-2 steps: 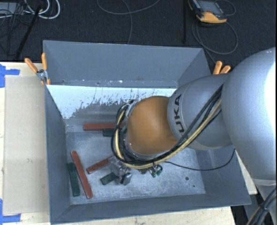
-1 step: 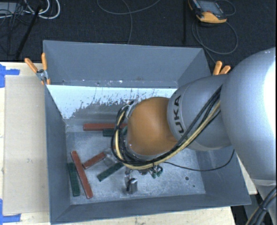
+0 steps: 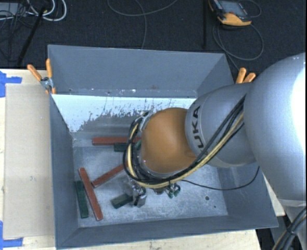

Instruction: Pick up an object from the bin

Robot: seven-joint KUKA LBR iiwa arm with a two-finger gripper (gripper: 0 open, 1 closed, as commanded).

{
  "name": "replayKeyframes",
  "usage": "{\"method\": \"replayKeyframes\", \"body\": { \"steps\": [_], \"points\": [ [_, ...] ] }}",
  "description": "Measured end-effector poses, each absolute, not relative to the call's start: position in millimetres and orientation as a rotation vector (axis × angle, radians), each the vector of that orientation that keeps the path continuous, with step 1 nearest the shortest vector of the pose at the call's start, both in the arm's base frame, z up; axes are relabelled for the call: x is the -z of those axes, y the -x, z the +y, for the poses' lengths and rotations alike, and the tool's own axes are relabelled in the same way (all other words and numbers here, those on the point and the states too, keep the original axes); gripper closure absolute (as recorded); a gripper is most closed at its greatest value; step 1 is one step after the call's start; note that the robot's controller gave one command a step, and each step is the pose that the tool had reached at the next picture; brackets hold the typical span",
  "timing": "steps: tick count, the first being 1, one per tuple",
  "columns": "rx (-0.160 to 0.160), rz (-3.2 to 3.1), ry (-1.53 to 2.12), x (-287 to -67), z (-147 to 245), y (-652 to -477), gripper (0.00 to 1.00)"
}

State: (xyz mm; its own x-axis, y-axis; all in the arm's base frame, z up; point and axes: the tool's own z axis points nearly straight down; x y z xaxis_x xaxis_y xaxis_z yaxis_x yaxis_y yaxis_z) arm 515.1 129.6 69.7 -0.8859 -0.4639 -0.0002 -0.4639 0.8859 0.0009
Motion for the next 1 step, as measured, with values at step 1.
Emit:
{"method": "replayKeyframes", "body": {
  "steps": [1],
  "points": [
    [-0.002, -3.067, -0.719, -244.6, 88.5, -528.1, 1.0]
  ]
}}
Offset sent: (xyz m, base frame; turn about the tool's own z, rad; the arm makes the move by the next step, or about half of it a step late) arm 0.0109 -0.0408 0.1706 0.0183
